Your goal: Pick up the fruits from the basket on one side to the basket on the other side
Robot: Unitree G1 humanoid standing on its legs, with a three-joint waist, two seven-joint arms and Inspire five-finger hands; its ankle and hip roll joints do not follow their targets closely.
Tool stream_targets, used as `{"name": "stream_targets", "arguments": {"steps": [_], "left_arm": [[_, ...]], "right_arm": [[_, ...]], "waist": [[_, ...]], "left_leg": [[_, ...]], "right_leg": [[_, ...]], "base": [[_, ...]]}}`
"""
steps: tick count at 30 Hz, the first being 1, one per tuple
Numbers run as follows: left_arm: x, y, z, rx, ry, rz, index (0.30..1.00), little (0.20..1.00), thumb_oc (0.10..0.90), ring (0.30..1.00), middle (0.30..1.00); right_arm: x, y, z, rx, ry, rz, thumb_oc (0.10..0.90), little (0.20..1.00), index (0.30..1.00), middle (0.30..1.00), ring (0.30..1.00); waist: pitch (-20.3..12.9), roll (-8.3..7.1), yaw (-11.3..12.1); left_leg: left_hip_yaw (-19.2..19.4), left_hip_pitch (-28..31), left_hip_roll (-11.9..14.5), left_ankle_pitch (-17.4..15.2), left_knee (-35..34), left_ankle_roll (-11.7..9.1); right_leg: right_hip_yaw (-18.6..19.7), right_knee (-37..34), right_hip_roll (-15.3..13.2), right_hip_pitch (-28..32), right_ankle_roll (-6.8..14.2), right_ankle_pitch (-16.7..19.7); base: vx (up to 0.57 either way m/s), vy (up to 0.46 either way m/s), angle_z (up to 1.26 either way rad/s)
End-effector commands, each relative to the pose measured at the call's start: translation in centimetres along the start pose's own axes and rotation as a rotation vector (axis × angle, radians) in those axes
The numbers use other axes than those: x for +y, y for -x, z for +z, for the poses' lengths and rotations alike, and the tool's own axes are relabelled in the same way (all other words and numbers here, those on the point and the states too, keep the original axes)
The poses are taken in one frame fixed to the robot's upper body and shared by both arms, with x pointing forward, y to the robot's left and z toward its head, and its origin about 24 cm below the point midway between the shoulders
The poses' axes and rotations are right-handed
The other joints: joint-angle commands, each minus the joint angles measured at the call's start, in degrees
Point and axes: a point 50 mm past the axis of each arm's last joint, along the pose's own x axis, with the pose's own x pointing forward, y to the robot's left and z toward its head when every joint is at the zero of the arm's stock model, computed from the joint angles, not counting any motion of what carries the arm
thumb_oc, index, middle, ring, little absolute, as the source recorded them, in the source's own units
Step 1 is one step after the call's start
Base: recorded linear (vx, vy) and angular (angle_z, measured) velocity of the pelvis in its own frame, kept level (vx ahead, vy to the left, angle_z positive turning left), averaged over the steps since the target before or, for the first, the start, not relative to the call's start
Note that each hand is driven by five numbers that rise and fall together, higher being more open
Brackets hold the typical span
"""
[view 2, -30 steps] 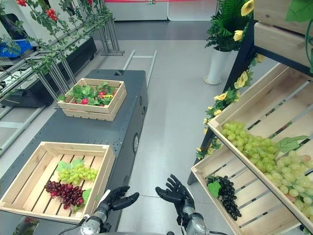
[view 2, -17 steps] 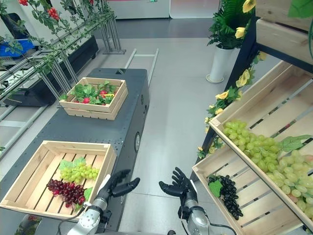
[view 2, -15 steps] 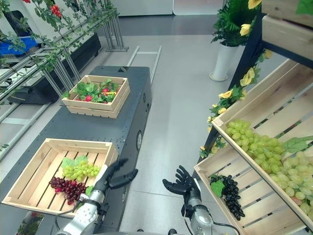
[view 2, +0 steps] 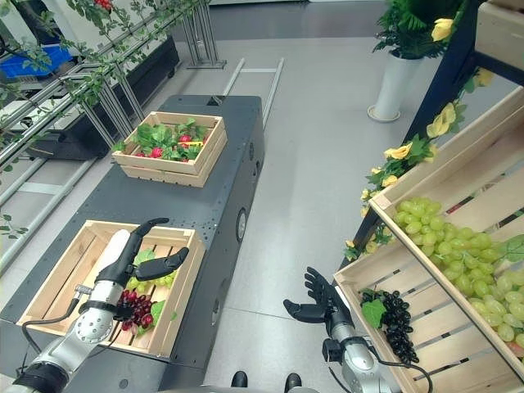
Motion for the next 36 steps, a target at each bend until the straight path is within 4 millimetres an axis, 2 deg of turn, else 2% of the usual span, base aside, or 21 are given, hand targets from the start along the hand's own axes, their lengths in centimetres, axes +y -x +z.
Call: {"name": "stream_targets", "arguments": {"steps": [1, 5, 7, 10, 13, 17, 18, 19, 22, 23, 24, 27, 31, 36], "left_arm": [[7.5, -4.4, 0.9, -0.071, -0.116, 0.343, 0.9, 0.9, 0.8, 0.9, 0.9], [9.0, -4.5, -0.2, -0.004, -0.192, 0.408, 0.9, 0.9, 0.8, 0.9, 0.9], [9.5, -4.7, -1.1, 0.074, -0.212, 0.43, 0.9, 0.9, 0.8, 0.9, 0.9], [10.3, -5.4, -1.2, 0.121, -0.212, 0.488, 0.9, 0.9, 0.8, 0.9, 0.9], [11.3, -6.7, -0.6, 0.118, -0.246, 0.533, 0.9, 0.9, 0.8, 0.9, 0.9], [12.8, -8.4, 1.0, 0.065, -0.26, 0.624, 0.9, 0.9, 0.8, 0.9, 0.9], [13.8, -9.1, 1.7, 0.048, -0.286, 0.659, 0.9, 0.9, 0.8, 0.9, 0.9], [13.8, -9.1, 1.7, 0.047, -0.286, 0.66, 0.9, 0.9, 0.8, 0.9, 0.9], [15.8, -9.8, 1.9, 0.088, -0.35, 0.718, 0.9, 0.9, 0.8, 0.9, 0.9], [15.8, -9.8, 1.9, 0.09, -0.352, 0.718, 0.9, 0.9, 0.8, 0.9, 0.9], [16.3, -9.8, 1.8, 0.112, -0.395, 0.726, 0.9, 0.9, 0.8, 0.9, 0.9], [17.0, -9.8, 1.8, 0.124, -0.455, 0.74, 0.9, 0.9, 0.8, 0.9, 0.9], [18.9, -10.1, 2.2, 0.132, -0.577, 0.734, 0.9, 0.9, 0.8, 0.9, 0.9], [21.3, -10.3, 3.2, 0.133, -0.664, 0.747, 0.9, 0.9, 0.8, 0.9, 0.9]], "right_arm": [[-0.2, -1.7, 4.2, -0.21, -0.145, -0.034, 0.8, 0.9, 0.9, 0.9, 0.9], [-1.0, -1.8, 4.3, -0.209, -0.126, -0.058, 0.8, 0.9, 0.9, 0.9, 0.9], [-1.2, -2.1, 4.6, -0.209, -0.063, -0.069, 0.8, 0.9, 0.9, 0.9, 0.9], [-0.7, -2.9, 5.7, -0.23, -0.082, -0.031, 0.8, 0.9, 0.9, 0.9, 0.9], [0.1, -3.6, 7.4, -0.301, -0.045, 0.024, 0.8, 0.9, 0.9, 0.9, 0.9], [1.4, -4.2, 9.5, -0.377, -0.037, 0.078, 0.8, 0.9, 0.9, 0.9, 0.9], [1.8, -4.6, 10.1, -0.376, -0.069, 0.142, 0.8, 0.9, 0.9, 0.9, 0.9], [1.8, -4.6, 10.1, -0.377, -0.07, 0.142, 0.8, 0.9, 0.9, 0.9, 0.9], [2.2, -5.0, 10.9, -0.39, -0.131, 0.212, 0.8, 0.9, 0.9, 0.9, 0.9], [2.2, -5.0, 10.9, -0.391, -0.131, 0.213, 0.8, 0.9, 0.9, 0.9, 0.9], [2.4, -5.1, 11.2, -0.392, -0.135, 0.223, 0.8, 0.9, 0.9, 0.9, 0.9], [2.2, -5.1, 11.4, -0.392, -0.139, 0.22, 0.8, 0.9, 0.9, 0.9, 0.9], [1.5, -5.0, 11.7, -0.399, -0.136, 0.224, 0.8, 0.9, 0.9, 0.9, 0.9], [0.1, -5.0, 13.2, -0.42, -0.096, 0.222, 0.8, 0.9, 0.9, 0.9, 0.9]], "waist": [[3.2, -2.42, -0.3], [6.5, -1.88, -0.7], [8.5, -2.0, -0.9], [11.1, -2.5, -0.9], [13.9, -2.49, -0.9], [16.8, -2.9, -0.8], [18.0, -3.15, -0.6], [18.0, -3.18, -0.6], [19.7, -4.23, -0.6], [19.7, -4.28, -0.6], [20.4, -4.73, -0.7], [21.3, -5.13, -0.8], [21.7, -5.47, -1.1], [21.7, -5.59, -1.2]], "left_leg": [[3.2, -1.2, -4.5, -2.8, 0.5, 1.1], [2.8, -3.7, -4.7, -2.4, 3.0, 0.7], [3.2, -5.2, -4.5, -2.3, 3.7, 0.6], [3.2, -7.2, -4.4, -1.6, 3.8, 0.5], [3.1, -9.8, -4.3, -1.3, 5.4, 0.6], [4.3, -14.9, -4.5, -1.9, 11.0, 0.4], [4.6, -17.2, -4.7, -2.6, 14.7, 0.2], [4.6, -17.5, -4.7, -2.7, 15.0, 0.2], [6.1, -22.4, -4.9, -5.5, 23.8, -0.4], [6.1, -22.6, -4.9, -5.7, 24.2, -0.4], [6.5, -24.5, -4.7, -6.8, 27.5, -0.6], [7.2, -26.5, -4.4, -8.0, 30.8, -0.8], [8.5, -30.6, -3.9, -9.5, 34.7, -0.5], [9.7, -36.8, -3.4, -11.0, 39.6, -0.3]], "right_leg": [[2.1, 3.8, -2.2, -1.7, 0.3, -2.7], [1.9, 5.7, -2.7, -4.0, -0.3, -2.8], [2.1, 6.3, -2.6, -5.5, -0.5, -2.7], [2.4, 7.8, -2.1, -8.3, -0.7, -2.7], [1.9, 12.4, -1.9, -12.1, -1.3, -4.1], [0.9, 19.7, -2.6, -17.7, -1.6, -6.0], [0.4, 22.9, -3.1, -19.5, -1.8, -7.0], [0.4, 23.2, -3.1, -19.8, -1.8, -7.1], [0.1, 29.3, -4.0, -22.7, -2.4, -9.4], [0.1, 29.6, -4.0, -23.0, -2.4, -9.5], [0.7, 31.8, -4.1, -24.1, -2.5, -10.1], [1.2, 33.9, -4.2, -25.2, -2.8, -10.9], [1.9, 37.6, -3.8, -28.9, -3.0, -11.8], [1.7, 41.7, -3.8, -34.7, -3.0, -12.3]], "base": [[-0.03, 0.063, 0.21], [-0.04, 0.104, 0.13], [-0.06, 0.116, 0.02], [-0.13, 0.062, -0.02], [-0.14, 0.055, -0.01], [-0.13, 0.024, 0.07], [-0.08, 0.006, 0.11], [-0.08, 0.007, 0.17], [-0.04, 0.039, 0.24], [-0.01, 0.066, 0.21], [0.0, 0.051, 0.16], [0.01, 0.075, 0.04], [-0.01, 0.106, -0.04], [-0.03, 0.095, -0.02]]}}
